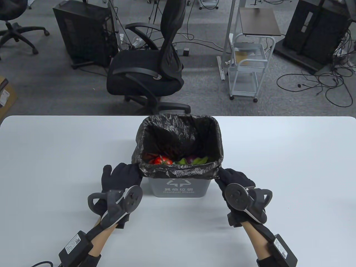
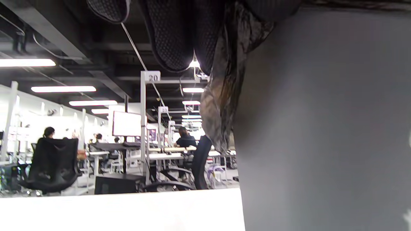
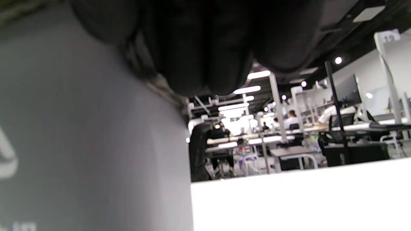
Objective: Twist garbage bag top to tighten it
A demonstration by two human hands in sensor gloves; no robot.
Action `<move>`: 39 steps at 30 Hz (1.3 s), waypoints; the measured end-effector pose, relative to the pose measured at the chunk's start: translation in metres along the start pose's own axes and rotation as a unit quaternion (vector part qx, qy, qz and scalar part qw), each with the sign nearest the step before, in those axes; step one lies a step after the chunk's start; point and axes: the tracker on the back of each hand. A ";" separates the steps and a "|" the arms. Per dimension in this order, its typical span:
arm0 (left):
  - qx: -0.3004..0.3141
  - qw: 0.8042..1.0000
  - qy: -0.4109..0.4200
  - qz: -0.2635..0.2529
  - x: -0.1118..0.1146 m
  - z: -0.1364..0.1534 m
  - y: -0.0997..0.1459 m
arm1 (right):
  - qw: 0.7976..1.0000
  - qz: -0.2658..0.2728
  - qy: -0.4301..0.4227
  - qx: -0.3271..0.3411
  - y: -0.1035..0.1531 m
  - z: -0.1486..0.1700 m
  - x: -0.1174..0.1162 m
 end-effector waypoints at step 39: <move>-0.116 0.985 0.120 -0.036 -0.096 0.004 -0.067 | 0.997 0.070 0.006 0.026 -0.055 -0.014 0.121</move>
Point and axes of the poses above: the tracker on the back of each hand, its own z axis roughly to the little-finger side, its own y axis roughly from the fingertips to the wrist, x = y × z, and after that the axes turned 8 degrees about -z, right-handed
